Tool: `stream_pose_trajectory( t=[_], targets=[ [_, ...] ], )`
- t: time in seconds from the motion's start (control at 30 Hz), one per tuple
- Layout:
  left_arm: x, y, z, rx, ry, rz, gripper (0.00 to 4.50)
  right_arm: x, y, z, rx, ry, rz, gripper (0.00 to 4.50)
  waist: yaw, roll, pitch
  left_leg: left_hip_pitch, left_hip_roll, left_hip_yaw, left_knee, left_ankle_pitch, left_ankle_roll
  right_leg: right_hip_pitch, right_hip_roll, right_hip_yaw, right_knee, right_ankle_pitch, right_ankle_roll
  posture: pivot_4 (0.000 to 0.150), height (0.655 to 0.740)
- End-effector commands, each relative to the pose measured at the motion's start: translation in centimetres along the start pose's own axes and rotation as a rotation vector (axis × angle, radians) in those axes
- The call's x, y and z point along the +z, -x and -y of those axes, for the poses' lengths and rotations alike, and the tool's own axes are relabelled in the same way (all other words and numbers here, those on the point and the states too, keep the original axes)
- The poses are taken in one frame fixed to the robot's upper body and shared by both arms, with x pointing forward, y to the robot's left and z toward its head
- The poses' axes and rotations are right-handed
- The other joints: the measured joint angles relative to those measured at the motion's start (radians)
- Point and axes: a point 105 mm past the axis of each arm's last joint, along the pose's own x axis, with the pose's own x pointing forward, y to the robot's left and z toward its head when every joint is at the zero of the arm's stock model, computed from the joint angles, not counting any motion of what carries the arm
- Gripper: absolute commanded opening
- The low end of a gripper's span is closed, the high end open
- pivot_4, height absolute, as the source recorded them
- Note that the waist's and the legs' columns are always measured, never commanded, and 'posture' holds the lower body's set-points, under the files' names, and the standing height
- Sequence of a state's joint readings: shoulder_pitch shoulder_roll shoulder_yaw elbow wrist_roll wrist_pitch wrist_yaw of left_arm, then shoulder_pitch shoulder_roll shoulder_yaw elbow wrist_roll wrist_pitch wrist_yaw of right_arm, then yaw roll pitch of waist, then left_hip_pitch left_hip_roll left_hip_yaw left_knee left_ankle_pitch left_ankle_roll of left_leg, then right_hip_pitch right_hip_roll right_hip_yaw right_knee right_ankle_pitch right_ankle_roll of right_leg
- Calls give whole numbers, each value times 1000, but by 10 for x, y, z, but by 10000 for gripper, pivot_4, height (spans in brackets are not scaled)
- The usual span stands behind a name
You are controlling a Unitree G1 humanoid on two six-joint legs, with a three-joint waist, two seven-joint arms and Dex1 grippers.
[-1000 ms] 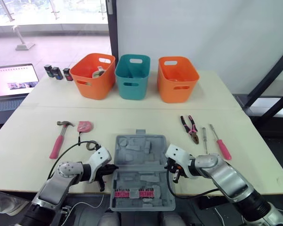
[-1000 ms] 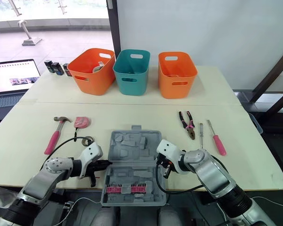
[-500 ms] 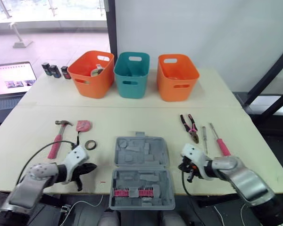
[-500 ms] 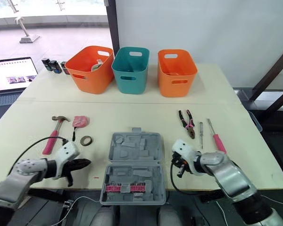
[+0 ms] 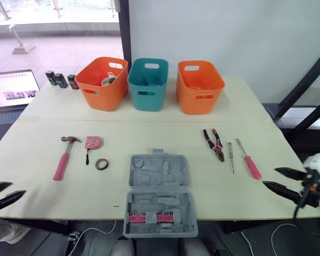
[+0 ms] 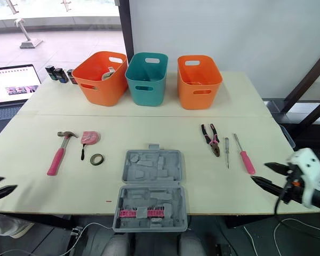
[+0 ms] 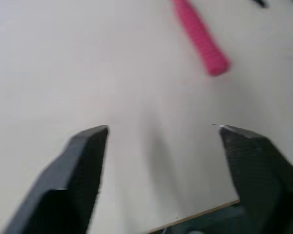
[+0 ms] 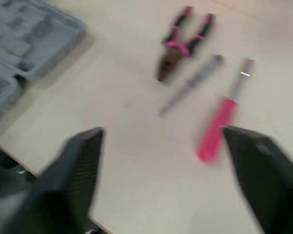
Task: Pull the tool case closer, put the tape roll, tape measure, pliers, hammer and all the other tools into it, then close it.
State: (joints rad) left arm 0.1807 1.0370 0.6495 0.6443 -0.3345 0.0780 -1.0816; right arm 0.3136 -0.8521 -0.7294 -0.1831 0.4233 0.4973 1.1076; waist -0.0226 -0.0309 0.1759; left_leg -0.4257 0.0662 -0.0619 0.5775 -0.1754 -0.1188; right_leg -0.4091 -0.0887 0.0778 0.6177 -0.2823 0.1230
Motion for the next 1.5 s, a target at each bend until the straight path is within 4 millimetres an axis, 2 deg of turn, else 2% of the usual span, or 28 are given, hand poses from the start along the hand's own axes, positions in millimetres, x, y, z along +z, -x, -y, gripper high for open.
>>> stream_pose_trajectory(
  t=[0.03,0.23,0.43,0.57,0.7,0.8,0.93,1.03,1.13,1.3,1.5],
  targets=[
    [0,14,-20,86,-15,9,44502,-2,9,9,-29,42,-4,45000,-3,-1,0,0,0,1,0,0,0,0,-1,0,-1,1,-1,1500,7400],
    [-5,10,-17,65,-7,14,44502,-9,4,9,-31,31,3,45000,-17,-1,0,0,0,4,-2,-1,1,0,-2,-2,-1,4,-5,1500,7400],
    [-2,-3,-10,40,-2,31,44502,-4,-1,2,-22,29,29,45000,-21,-1,-1,0,1,3,-2,1,4,0,-2,-3,1,4,-5,1500,7400],
    [12,-19,3,-15,32,70,44502,19,-16,-12,19,56,97,45000,-22,-1,-1,0,1,3,-2,1,4,2,-2,-3,2,4,-5,1500,7400],
    [40,-48,37,-130,-2,130,44502,56,-45,-51,177,90,172,45000,-20,-1,-1,0,1,3,0,2,4,2,-1,-2,8,4,-4,1500,7400],
    [75,-70,80,-294,-130,261,44502,86,-74,-96,363,126,228,45000,-20,-1,0,1,1,2,1,3,3,2,-1,-2,12,3,-3,1500,7400],
    [97,-83,128,-553,-287,276,44502,107,-99,-133,522,202,233,45000,-18,-2,-1,0,2,0,1,4,2,2,1,-2,12,3,-2,1500,7400],
    [102,-94,148,-712,-387,216,44502,115,-117,-150,608,272,214,45000,-15,-2,-1,-1,2,0,1,4,2,1,2,-2,13,3,-1,1500,7400],
    [93,-106,149,-782,-483,89,44502,122,-134,-155,621,325,195,45000,-19,-1,0,-1,2,-1,1,5,2,1,2,-2,13,4,4,1500,7400],
    [91,-131,150,-848,-500,-22,44502,135,-156,-160,629,407,172,45000,-20,-1,0,-1,2,-1,2,5,3,0,4,-2,15,5,8,1500,7400],
    [91,-149,158,-866,-491,-47,44502,146,-174,-163,597,435,180,45000,-19,-1,0,-2,3,-3,1,5,3,0,6,-2,16,5,13,1500,7400]
  ],
)
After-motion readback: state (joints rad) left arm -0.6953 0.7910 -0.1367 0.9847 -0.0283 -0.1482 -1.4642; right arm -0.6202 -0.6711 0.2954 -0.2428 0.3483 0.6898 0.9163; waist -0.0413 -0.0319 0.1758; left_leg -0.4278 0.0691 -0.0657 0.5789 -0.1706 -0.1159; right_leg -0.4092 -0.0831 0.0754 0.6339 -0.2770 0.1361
